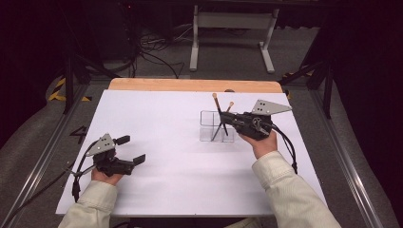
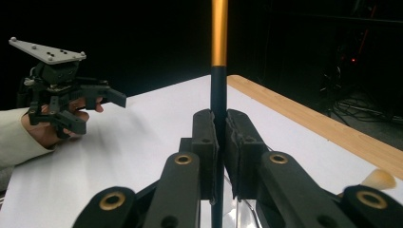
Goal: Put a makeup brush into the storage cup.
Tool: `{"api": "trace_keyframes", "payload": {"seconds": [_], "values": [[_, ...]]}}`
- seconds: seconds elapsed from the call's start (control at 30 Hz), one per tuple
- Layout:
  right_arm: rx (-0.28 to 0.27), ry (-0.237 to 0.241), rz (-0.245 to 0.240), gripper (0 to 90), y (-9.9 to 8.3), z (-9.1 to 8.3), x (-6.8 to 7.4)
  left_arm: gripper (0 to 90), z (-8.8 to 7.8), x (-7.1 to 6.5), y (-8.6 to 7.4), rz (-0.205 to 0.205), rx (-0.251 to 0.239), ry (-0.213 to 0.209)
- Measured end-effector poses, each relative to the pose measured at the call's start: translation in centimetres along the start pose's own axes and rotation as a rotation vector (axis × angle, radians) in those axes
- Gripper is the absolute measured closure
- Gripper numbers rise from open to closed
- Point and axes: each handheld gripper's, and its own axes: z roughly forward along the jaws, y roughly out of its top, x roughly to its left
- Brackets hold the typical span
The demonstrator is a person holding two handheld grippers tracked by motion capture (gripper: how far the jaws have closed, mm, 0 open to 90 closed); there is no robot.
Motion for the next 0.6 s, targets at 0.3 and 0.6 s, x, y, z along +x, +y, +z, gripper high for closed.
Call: {"api": "trace_keyframes", "payload": {"seconds": [0.3,0.6], "values": [[-0.024,-0.058,0.016,83.0,-0.22,0.49,-0.34,0.1,-0.01,0.00,0.00,0.000,0.000,0.000],[-0.018,-0.111,0.024,83.0,-0.52,0.85,-1.01,0.0,0.03,-0.03,-0.02,-0.002,-0.002,0.000]]}}
